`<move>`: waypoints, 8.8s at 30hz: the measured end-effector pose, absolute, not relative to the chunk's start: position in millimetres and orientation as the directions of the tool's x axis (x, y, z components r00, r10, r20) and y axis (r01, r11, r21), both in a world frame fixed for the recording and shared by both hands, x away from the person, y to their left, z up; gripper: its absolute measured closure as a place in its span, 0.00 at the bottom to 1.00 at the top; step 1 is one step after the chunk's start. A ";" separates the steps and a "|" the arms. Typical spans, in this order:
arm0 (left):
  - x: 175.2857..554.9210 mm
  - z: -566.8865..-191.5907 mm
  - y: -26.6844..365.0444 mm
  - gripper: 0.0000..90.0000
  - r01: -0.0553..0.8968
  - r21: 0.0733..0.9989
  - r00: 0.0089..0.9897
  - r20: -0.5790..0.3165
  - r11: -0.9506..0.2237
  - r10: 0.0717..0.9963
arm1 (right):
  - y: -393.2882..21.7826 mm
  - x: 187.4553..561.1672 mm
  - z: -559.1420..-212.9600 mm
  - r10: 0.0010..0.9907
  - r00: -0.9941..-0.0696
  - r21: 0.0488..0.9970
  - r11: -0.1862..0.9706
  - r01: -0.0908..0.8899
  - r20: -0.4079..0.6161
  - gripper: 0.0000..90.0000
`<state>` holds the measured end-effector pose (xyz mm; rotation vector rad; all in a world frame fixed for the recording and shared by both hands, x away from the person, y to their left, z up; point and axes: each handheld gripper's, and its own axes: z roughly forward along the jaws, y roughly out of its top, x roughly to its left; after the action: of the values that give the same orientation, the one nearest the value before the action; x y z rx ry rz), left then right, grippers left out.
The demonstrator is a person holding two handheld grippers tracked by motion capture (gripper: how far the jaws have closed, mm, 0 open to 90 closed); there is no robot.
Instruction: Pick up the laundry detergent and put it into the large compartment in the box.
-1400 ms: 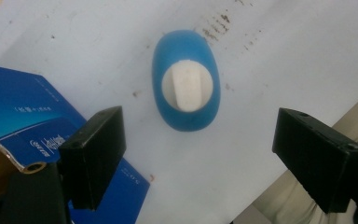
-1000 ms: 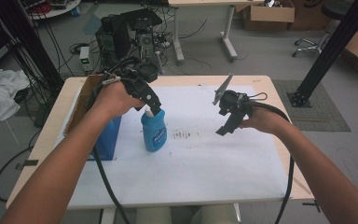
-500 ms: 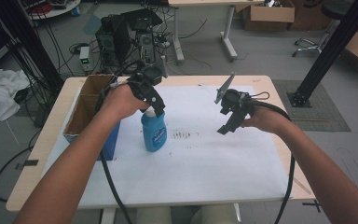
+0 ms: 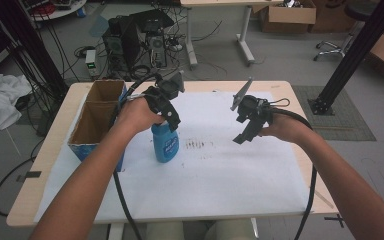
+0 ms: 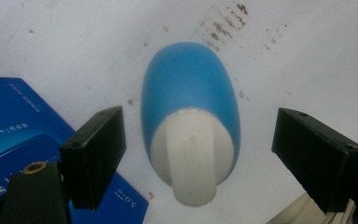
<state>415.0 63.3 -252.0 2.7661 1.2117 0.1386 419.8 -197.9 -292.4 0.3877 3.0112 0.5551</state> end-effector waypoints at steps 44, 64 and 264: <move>419.0 -292.6 58.8 0.25 0.766 0.135 0.628 0.044 -0.628 0.777 | -197.2 418.9 -295.5 0.242 -0.970 0.355 0.907 0.225 -0.005 0.19; 418.1 -292.2 59.7 0.31 0.766 0.150 0.625 0.051 -0.625 0.779 | -194.6 419.0 -297.0 0.238 -0.971 0.354 0.909 0.222 -0.003 0.19; 408.7 -283.6 246.2 0.42 0.970 0.212 0.098 0.089 -0.115 0.991 | -195.7 417.6 -308.4 0.236 -0.972 0.332 0.916 0.226 0.012 0.20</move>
<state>408.7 246.2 -283.6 2.2522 2.0202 0.3182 417.6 -195.7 -308.4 0.3679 3.0468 0.5224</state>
